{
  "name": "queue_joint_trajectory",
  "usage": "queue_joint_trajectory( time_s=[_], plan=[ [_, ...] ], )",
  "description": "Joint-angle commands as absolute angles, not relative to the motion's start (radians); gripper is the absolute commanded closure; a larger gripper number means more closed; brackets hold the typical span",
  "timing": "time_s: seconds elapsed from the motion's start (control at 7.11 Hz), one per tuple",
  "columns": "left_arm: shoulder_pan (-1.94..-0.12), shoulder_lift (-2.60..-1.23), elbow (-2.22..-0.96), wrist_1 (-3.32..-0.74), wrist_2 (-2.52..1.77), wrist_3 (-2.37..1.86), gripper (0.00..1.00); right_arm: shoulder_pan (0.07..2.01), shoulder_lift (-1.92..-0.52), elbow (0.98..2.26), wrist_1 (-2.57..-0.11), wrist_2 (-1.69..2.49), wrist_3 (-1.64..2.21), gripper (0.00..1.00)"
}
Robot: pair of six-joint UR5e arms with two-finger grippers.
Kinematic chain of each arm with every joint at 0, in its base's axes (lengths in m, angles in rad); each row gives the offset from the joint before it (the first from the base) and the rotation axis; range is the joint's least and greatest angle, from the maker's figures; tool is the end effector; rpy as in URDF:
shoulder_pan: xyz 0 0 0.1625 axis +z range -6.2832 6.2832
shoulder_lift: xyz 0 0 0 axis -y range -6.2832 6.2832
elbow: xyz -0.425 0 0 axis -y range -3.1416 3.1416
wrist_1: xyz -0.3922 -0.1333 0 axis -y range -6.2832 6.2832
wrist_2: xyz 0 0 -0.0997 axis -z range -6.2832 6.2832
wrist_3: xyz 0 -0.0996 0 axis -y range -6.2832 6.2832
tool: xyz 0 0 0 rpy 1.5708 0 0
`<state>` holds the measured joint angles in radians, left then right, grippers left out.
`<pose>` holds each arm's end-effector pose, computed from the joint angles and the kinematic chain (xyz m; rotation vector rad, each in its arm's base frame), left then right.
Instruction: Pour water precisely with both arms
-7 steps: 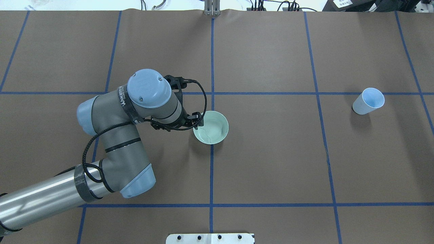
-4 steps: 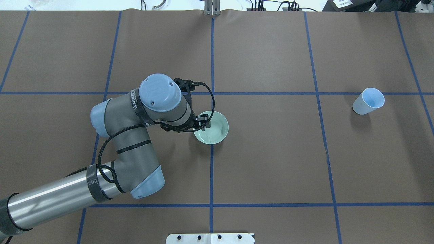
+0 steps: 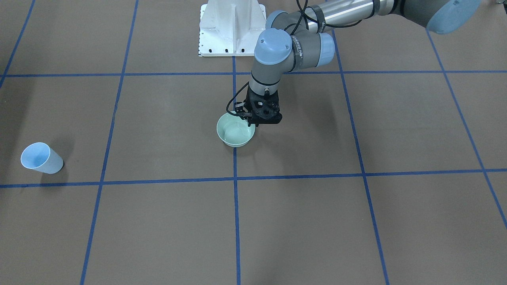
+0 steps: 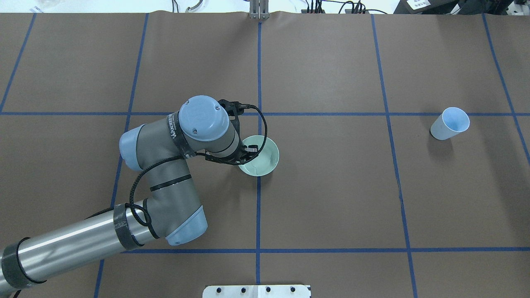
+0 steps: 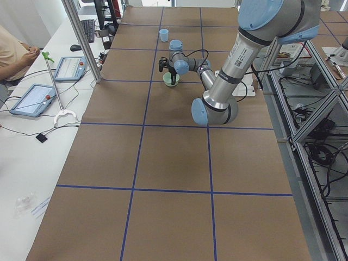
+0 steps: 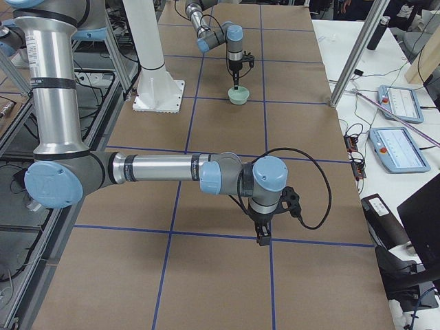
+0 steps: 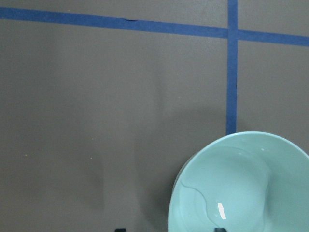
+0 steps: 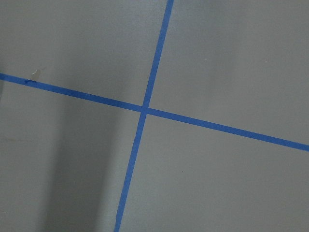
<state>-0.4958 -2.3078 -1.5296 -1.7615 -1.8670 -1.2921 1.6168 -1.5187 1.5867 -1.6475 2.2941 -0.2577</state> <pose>0.5868 -0.4359 0.2088 0.0762 0.9186 -0.0702 0.0909 -0.5088 0.6358 0.1014 -0.7175 -0.1992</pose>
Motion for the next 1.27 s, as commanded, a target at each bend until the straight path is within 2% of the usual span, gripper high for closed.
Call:
queue_joint_trajectory(
  time_s=[0.0,0.56,0.7,1.13],
  plan=[
    [-0.499,-2.338,-1.517,-1.758,-1.867,-1.29,1.0,1.617,-1.519,1.585,-1.647,2.293,-0.258,0.0],
    [-0.557,-2.321,-1.61,-1.72,-1.908,-1.211,1.0,1.617,-1.52,1.578,-1.649,2.295,-0.261,0.0],
    [-0.592,-2.277,-1.655,-1.709,-1.949,-1.209,1.0,1.617,-1.52,1.575,-1.648,2.295,-0.261,0.0],
    [-0.69,-2.035,-1.83,-1.698,-2.032,-0.963,1.0,1.617,-1.528,1.577,-1.648,2.293,-0.264,0.0]
  ],
)
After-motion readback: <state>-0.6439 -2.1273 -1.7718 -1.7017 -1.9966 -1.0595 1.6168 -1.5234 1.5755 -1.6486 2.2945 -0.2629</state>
